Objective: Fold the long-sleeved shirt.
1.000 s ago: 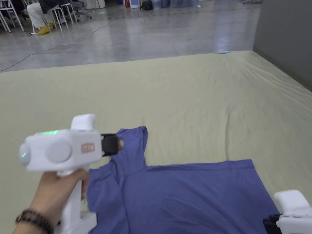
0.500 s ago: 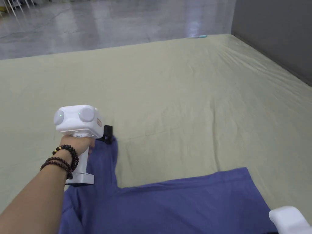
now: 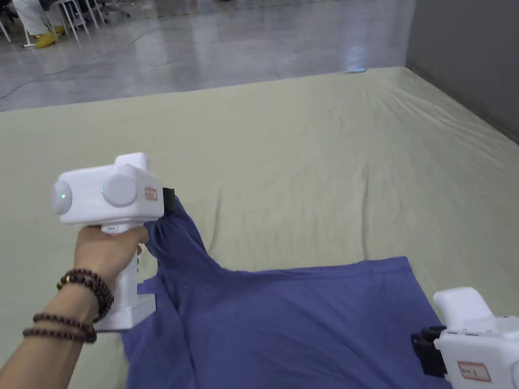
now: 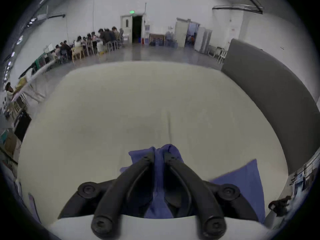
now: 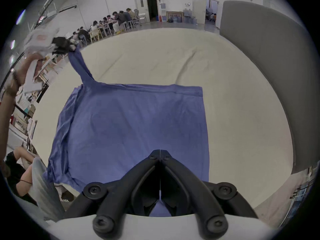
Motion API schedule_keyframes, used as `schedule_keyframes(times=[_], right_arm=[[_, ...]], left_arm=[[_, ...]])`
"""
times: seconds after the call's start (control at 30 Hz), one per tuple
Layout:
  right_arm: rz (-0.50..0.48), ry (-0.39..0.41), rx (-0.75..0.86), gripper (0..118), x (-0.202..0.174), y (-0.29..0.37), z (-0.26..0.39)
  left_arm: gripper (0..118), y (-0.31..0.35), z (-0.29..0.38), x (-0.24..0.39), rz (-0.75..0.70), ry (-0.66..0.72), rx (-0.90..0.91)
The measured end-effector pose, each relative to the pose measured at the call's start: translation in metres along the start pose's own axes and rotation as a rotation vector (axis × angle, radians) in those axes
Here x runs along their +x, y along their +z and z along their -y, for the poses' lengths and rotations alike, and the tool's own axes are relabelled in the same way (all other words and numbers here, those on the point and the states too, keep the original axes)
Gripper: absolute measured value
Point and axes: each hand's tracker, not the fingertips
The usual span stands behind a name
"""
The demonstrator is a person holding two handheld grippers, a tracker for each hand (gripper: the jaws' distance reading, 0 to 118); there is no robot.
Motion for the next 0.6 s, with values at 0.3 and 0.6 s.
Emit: schedule_keyframes(times=[0.3, 0.6], right_arm=[[-0.026, 0.027, 0.023, 2, -0.019, 0.034, 0.025], [-0.038, 0.039, 0.038, 2, -0.03, 0.048, 0.028]], left_arm=[[7, 0.047, 0.205, 0.014, -0.076, 0.198, -0.095], [118, 0.052, 0.248, 0.008, 0.085, 0.293, -0.126]])
